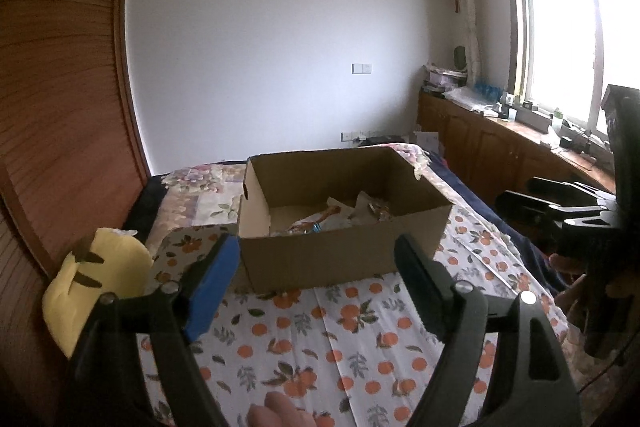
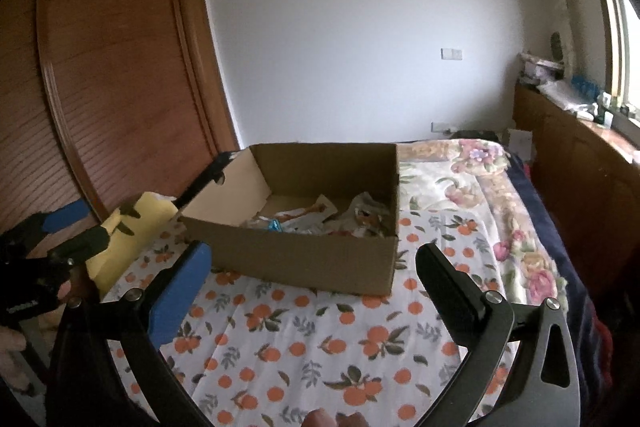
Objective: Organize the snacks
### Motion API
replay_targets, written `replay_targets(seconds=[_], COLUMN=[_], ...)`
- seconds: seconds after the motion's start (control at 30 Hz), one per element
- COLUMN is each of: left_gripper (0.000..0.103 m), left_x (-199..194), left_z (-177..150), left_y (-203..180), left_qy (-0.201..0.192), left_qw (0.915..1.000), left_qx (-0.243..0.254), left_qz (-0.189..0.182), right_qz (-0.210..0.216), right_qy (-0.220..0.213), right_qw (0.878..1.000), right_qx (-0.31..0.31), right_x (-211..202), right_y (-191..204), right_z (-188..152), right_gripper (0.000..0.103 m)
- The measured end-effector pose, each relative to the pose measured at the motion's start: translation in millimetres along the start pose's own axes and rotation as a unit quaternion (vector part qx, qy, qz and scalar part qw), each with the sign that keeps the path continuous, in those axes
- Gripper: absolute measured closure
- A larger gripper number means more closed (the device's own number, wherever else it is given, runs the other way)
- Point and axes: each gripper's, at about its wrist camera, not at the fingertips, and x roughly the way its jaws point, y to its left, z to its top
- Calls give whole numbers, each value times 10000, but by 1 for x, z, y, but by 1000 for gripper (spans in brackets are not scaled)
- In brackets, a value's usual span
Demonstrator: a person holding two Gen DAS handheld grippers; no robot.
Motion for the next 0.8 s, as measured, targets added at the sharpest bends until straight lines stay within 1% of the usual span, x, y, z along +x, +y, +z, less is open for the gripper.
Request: replay_targets(seconds=[0.1,0.2,0.43,0.7,0.8], left_gripper=[22,22,22,22,22], left_x=[-16,-34,-61,-81,-88], left_z=[-12,-25,-50,-75,-83], left_y=[-6,-9,-15,-23,-25], left_qy=[-84,-182,-272,-280,-312], left_qw=[10000,9998,9995,9993,9992], left_qx=[29,-52,-72,22,3], left_qz=[27,35,140,231,245], right_qz=[-45,-70,-202,-266,-325], right_qy=[-86,-121,-304,-427,-550], right_qw=[10000,9999,9993,9985,9978], right_qx=[21,34,30,204,201], right_x=[-15,-27,-56,-79,-89], right_y=[2,5,11,10,11], right_z=[-11,-23,-49,-75,-83], right_gripper=[0,0,0,0,0])
